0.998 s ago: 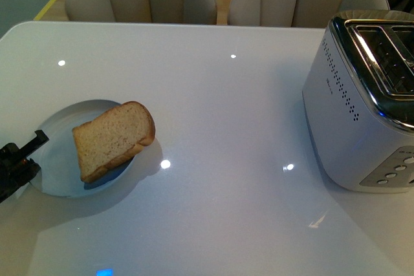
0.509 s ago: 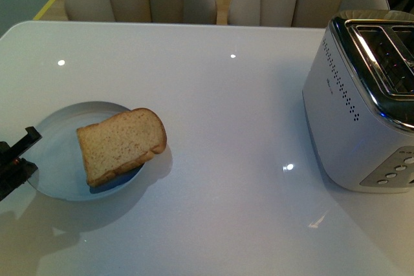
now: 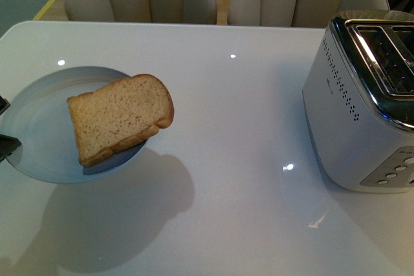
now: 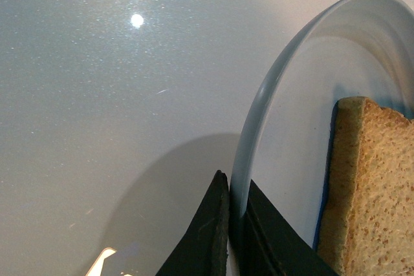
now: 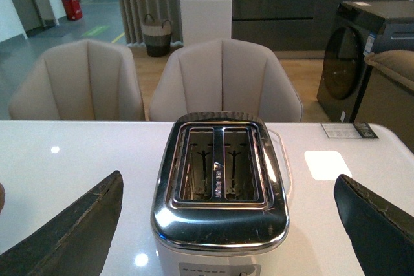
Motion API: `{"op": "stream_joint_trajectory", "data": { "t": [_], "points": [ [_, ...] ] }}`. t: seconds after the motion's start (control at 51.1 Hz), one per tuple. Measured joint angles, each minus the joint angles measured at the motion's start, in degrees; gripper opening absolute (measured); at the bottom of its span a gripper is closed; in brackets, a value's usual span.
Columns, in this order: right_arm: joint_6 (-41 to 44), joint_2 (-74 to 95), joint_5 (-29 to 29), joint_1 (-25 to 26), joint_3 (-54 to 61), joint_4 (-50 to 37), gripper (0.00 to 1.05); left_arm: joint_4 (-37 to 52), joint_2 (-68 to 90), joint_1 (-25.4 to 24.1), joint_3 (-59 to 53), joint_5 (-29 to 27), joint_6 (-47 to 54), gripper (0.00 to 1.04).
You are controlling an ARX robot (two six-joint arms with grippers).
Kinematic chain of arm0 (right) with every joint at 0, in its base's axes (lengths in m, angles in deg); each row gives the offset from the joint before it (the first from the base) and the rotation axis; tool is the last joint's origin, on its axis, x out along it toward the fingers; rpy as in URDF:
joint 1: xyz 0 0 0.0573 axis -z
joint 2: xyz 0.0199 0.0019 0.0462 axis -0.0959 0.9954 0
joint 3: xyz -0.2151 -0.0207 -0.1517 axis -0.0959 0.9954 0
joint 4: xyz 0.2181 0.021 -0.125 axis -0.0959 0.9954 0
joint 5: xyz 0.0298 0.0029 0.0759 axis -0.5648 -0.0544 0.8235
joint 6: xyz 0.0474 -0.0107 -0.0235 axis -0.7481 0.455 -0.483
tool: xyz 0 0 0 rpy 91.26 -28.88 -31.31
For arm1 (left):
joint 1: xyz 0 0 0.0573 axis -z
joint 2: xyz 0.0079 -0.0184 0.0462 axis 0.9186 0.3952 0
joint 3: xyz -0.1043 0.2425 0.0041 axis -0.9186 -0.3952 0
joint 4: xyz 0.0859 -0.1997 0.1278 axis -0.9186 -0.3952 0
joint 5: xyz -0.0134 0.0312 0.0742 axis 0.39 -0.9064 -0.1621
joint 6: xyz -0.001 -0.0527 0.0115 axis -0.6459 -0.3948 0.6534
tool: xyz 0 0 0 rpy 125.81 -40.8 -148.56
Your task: Left arm holds plate, right arm toasts bread
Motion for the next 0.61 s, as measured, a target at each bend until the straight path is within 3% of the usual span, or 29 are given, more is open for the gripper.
{"op": "stream_joint_trajectory", "data": {
  "t": [0.372, 0.606],
  "points": [
    [0.0, 0.0, 0.0, 0.0, 0.0, 0.0, 0.96, -20.5, -19.4, 6.9, 4.1, -0.3, -0.2, 0.03],
    [0.0, 0.0, 0.0, 0.0, 0.0, 0.0, 0.96, -31.5, -26.2, 16.8, 9.9, -2.7, -3.1, 0.03]
  ]
}}
